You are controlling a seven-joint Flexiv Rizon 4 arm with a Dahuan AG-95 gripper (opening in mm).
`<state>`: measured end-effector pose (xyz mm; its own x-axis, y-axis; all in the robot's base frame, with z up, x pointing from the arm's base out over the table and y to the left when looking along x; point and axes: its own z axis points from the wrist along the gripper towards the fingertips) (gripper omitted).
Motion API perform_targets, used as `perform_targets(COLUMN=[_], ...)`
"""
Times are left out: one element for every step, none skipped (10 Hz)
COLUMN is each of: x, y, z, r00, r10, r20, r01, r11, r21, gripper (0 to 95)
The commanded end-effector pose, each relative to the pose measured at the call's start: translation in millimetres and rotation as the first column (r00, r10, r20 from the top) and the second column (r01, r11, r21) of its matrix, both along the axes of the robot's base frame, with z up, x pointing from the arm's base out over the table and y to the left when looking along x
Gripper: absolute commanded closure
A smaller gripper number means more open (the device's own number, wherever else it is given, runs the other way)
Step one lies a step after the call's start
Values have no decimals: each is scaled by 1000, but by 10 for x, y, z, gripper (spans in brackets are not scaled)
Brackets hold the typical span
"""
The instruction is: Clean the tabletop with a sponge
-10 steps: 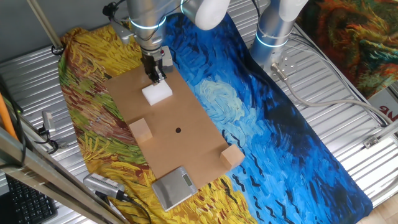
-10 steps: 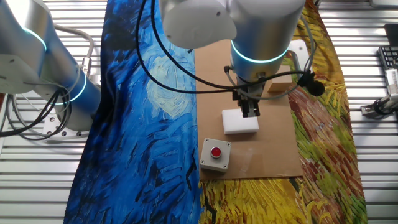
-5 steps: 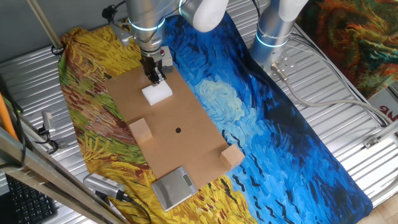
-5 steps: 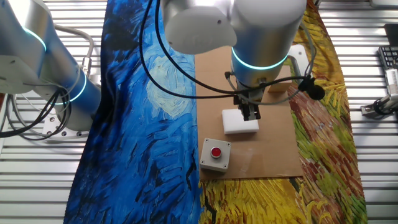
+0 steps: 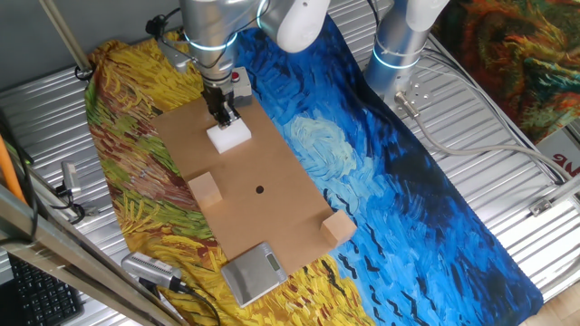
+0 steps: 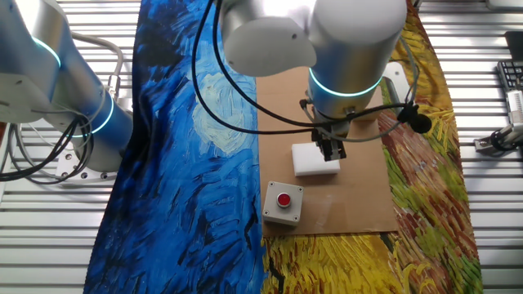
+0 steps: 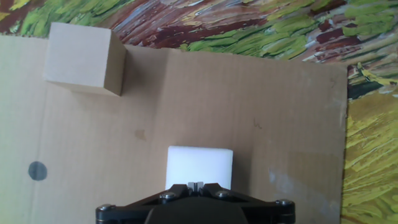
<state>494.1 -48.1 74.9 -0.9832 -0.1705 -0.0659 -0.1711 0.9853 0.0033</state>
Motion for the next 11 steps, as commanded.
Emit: perform_targets(x=[23, 28, 30, 31, 31, 31, 30, 30, 27, 26, 25], y=[-6, -9, -11, -12, -19, -21, -24, -26, -27, -28, -28], z=[-44, -58, -75, -92, -110, -111, -113, -115, -118, -120, -121], r00=[1000, 1000, 1000, 1000, 1000, 999, 999, 999, 999, 999, 999], r10=[-1, -1, -5, -12, -28, -35, -43, -46, -48, -47, -48], r20=[1, 0, -1, -2, -2, -1, -2, -3, -3, -3, -2], r01=[1, 1, 5, 12, 28, 35, 43, 46, 48, 47, 48], r11=[1000, 1000, 1000, 1000, 1000, 999, 999, 999, 999, 999, 999], r21=[-2, -3, -3, -4, -3, -3, -3, -3, -3, -3, -3], gripper=[950, 950, 950, 950, 950, 950, 950, 950, 950, 950, 950])
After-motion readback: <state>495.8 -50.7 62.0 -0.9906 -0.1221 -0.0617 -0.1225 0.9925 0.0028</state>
